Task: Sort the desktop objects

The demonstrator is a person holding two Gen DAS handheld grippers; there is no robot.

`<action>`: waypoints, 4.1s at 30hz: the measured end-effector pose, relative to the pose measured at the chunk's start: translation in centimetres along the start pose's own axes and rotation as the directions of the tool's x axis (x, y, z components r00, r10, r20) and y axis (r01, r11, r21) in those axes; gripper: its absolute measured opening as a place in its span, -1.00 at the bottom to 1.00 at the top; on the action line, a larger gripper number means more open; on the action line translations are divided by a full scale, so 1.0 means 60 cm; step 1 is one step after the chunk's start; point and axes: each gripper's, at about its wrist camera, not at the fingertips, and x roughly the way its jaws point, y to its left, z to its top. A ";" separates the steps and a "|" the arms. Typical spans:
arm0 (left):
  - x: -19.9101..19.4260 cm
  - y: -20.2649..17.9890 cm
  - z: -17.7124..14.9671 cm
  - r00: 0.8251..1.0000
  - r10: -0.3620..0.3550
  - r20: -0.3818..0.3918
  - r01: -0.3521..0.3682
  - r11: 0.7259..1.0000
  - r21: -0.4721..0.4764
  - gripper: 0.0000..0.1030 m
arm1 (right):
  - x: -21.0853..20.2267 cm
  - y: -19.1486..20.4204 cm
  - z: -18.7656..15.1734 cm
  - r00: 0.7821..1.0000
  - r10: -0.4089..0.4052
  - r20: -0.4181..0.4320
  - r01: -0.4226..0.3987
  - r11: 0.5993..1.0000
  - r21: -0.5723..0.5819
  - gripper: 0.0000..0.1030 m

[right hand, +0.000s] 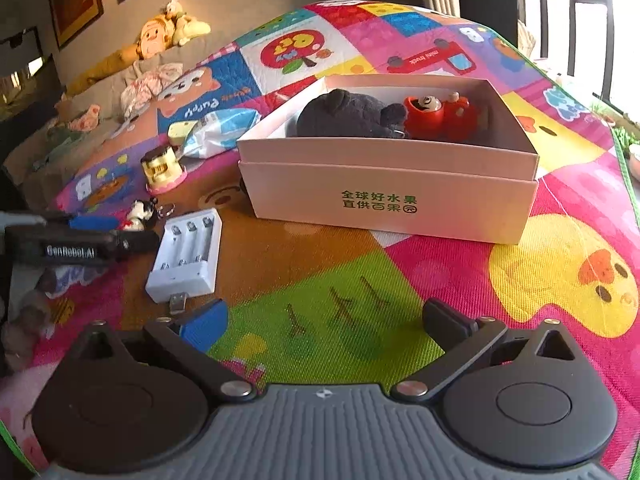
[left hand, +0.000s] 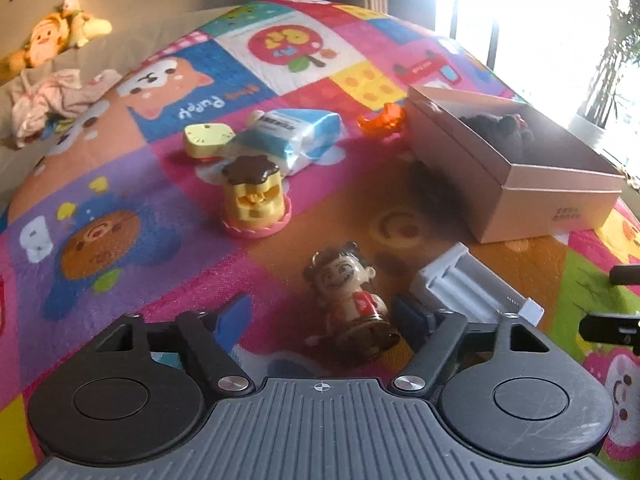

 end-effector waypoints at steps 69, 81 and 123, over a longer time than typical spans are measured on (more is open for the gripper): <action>-0.045 -0.065 -0.018 0.996 -0.074 -0.058 0.076 0.996 0.037 0.44 | -0.016 0.035 -0.011 0.996 0.068 0.066 -0.062 0.994 -0.090 0.41; -0.103 -0.059 -0.075 0.995 -0.096 -0.040 0.097 0.995 0.021 0.81 | -0.003 0.077 0.011 0.999 -0.026 0.042 0.035 0.975 -0.218 0.23; -0.002 -0.261 0.129 0.946 -0.275 0.169 0.238 0.948 0.210 0.80 | -0.233 -0.136 0.175 0.919 -0.148 0.366 0.168 0.985 -0.024 -0.08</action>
